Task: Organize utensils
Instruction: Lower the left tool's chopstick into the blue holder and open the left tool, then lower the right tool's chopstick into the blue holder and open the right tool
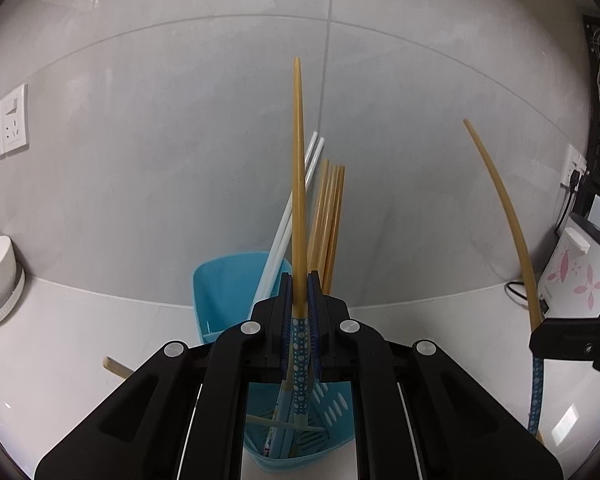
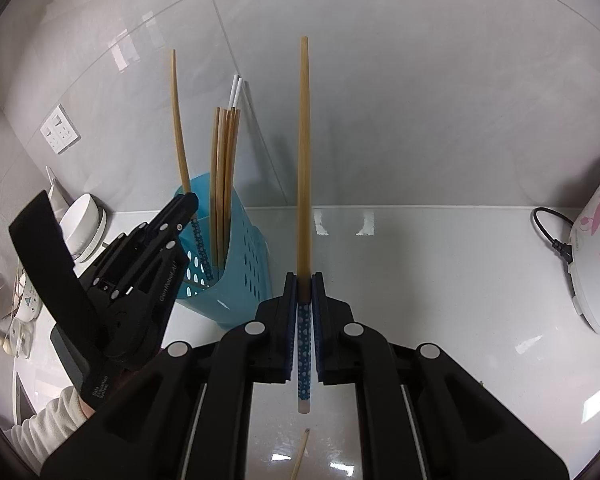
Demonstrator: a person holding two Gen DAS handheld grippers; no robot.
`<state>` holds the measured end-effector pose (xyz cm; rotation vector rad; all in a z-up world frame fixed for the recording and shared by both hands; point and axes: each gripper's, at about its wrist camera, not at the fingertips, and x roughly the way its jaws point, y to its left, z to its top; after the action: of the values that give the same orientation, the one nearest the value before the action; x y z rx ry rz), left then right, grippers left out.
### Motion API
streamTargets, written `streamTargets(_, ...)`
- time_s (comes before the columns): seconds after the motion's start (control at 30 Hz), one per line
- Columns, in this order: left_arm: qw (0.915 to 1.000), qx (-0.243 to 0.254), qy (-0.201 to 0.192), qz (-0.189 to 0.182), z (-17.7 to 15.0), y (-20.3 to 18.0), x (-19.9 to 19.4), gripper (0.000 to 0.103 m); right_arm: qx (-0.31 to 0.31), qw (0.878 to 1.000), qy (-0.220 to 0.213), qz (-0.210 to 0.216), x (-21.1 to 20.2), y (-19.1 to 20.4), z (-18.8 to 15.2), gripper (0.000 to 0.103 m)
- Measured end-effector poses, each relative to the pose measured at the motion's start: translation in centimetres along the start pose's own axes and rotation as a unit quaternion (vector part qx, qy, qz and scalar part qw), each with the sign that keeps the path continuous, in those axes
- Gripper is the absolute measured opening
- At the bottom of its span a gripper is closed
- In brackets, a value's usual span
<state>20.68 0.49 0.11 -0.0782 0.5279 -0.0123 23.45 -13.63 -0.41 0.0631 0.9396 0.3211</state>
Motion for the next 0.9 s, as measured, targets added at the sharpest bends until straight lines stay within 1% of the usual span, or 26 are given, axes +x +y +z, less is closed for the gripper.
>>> streamTargets(0.23,0.9997,0.005,0.022,-0.004,0.0,0.0,0.2,0.008,0.000,1.000,-0.001,0.001,-0.2,0.0,-0.1,0.007)
streamTargets(0.37,0.9995,0.007,0.031,-0.005,0.4,0.3,-0.9,0.011,-0.001,1.000,-0.003,0.001,-0.3,0.0,-0.1,0.007)
streamTargets(0.4,0.9994,0.006,0.033,-0.007,0.6,0.3,-1.3,0.019,-0.001,1.000,-0.004,0.001,-0.3,0.0,-0.1,0.007)
streamTargets(0.43,0.9994,0.005,0.034,-0.007,0.7,0.4,-1.8,0.029,-0.001,1.000,-0.004,0.001,-0.3,0.0,-0.1,0.007)
streamTargets(0.47,0.9993,0.002,0.037,-0.006,0.9,0.6,-2.3,0.035,-0.002,1.000,-0.006,0.002,-0.4,0.0,0.0,0.007)
streamTargets(0.5,0.9992,-0.001,0.040,-0.008,1.1,0.7,-2.7,0.044,-0.003,1.000,-0.008,0.002,-0.4,0.1,0.1,0.007)
streamTargets(0.53,0.9989,-0.003,0.045,-0.008,1.3,0.9,-3.2,0.048,-0.003,1.000,-0.009,0.003,-0.5,0.1,0.1,0.007)
streamTargets(0.57,0.9986,-0.004,0.052,-0.005,1.4,1.0,-3.7,0.050,-0.004,1.000,-0.011,0.004,-0.5,0.2,0.2,0.007)
streamTargets(0.63,0.9976,-0.008,0.068,-0.006,1.7,1.3,-4.5,0.064,-0.006,1.000,-0.015,0.007,-0.6,0.3,0.4,0.007)
streamTargets(0.77,0.9953,-0.012,0.095,0.007,1.8,2.0,-6.5,0.073,-0.012,0.999,-0.028,0.019,-0.6,0.9,1.0,0.007)
streamTargets(0.83,0.9937,-0.019,0.110,0.011,1.8,2.7,-7.3,0.081,-0.015,0.999,-0.032,0.023,-0.5,1.3,1.2,0.007)
streamTargets(0.87,0.9931,-0.021,0.114,0.014,1.7,2.9,-7.7,0.083,-0.018,0.999,-0.036,0.026,-0.5,1.6,1.4,0.007)
streamTargets(0.9,0.9924,-0.020,0.119,0.024,1.7,3.2,-8.1,0.085,-0.023,0.998,-0.043,0.030,-0.5,2.0,1.6,0.007)
